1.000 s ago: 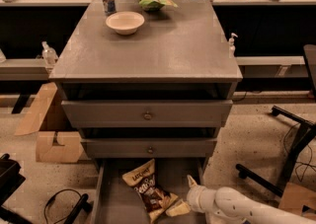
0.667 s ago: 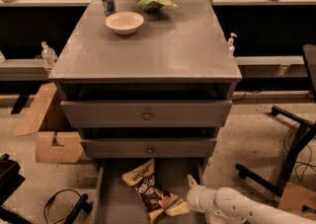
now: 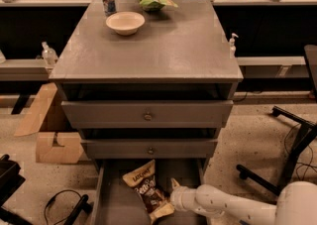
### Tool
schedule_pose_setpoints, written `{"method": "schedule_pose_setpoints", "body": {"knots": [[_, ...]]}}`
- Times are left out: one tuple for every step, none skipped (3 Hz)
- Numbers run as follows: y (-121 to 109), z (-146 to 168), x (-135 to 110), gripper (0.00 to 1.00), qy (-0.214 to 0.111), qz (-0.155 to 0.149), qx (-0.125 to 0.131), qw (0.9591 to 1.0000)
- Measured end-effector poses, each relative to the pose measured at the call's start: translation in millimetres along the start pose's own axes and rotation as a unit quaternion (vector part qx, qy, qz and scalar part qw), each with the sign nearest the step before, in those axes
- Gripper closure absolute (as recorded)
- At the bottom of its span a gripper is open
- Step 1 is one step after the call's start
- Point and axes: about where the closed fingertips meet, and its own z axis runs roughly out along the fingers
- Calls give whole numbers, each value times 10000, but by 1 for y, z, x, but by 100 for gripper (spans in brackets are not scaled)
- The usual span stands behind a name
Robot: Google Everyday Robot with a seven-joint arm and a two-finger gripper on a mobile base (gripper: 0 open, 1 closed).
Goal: Pick brown chip bag from bottom drawer and place on counter
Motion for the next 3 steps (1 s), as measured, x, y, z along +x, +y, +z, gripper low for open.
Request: {"method": "schedule_pose_setpoints", "body": {"knots": [[9, 60, 7, 3, -77, -2, -313, 9995], [12, 91, 5, 26, -123, -95, -533, 9985], [11, 92, 4, 50, -126, -91, -523, 9985]]}}
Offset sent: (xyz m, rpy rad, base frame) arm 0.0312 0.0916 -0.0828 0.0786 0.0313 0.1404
